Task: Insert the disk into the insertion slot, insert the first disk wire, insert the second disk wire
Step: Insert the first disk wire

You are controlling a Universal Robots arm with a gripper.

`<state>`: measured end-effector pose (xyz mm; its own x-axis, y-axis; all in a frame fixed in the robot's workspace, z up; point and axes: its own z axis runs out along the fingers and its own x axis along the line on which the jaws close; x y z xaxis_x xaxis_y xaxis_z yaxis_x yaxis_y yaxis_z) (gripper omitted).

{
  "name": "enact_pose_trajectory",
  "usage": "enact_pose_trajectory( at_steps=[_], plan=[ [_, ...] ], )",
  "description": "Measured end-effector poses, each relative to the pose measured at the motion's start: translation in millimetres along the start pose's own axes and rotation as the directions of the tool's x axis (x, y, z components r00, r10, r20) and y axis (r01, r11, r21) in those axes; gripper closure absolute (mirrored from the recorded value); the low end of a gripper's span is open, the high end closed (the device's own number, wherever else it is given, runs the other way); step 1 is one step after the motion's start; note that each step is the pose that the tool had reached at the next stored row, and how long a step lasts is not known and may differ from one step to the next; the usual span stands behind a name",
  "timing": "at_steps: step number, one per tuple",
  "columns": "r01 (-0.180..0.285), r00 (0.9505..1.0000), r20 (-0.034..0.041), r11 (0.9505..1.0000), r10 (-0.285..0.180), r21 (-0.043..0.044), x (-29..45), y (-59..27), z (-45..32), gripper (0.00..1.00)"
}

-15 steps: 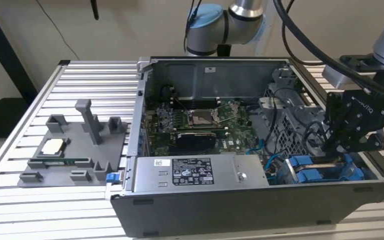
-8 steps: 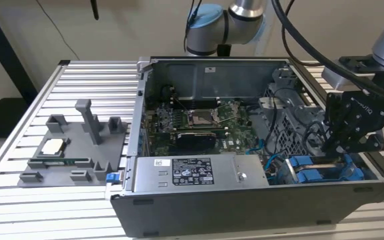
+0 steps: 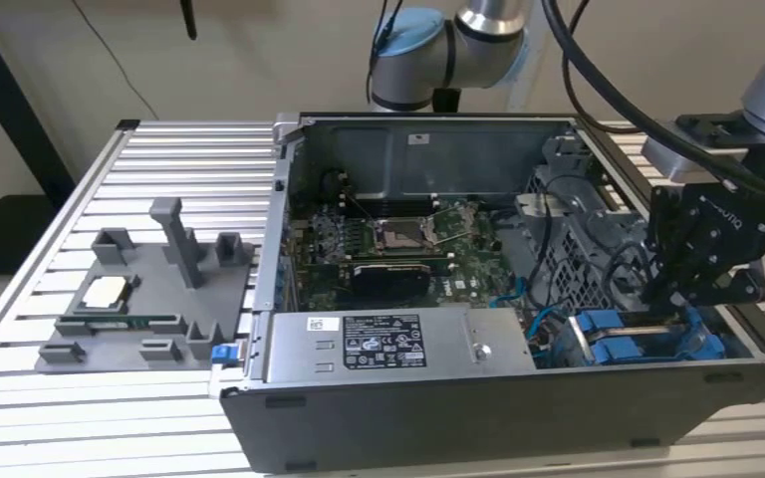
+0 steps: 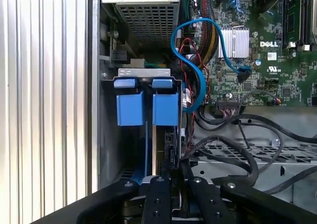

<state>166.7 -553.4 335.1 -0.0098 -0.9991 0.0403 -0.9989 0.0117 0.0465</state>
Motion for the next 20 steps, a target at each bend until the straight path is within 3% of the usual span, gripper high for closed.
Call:
enact_pose_trajectory(
  at_steps=[4,5,8,9,11,20],
  plan=[
    [0.0,1.0,-0.0001,1.0,0.0,0.0001,-0.1,-0.7,2.3,0.8],
    [0.0,1.0,-0.0002,1.0,0.0,-0.0001,-0.1,-0.7,2.4,0.73],
    [0.0,1.0,0.0003,1.0,0.0,-0.0058,0.0,-0.7,0.0,0.73],
    [0.0,1.0,0.0003,1.0,0.0,-0.0079,0.1,-0.5,-2.7,0.73],
    [0.0,1.0,-0.0019,0.9999,0.0,-0.0113,0.8,0.3,-20.2,0.73],
    [0.0,1.0,-0.002,0.9999,0.0,-0.0113,1.5,1.3,-40.5,0.73]
  ],
)
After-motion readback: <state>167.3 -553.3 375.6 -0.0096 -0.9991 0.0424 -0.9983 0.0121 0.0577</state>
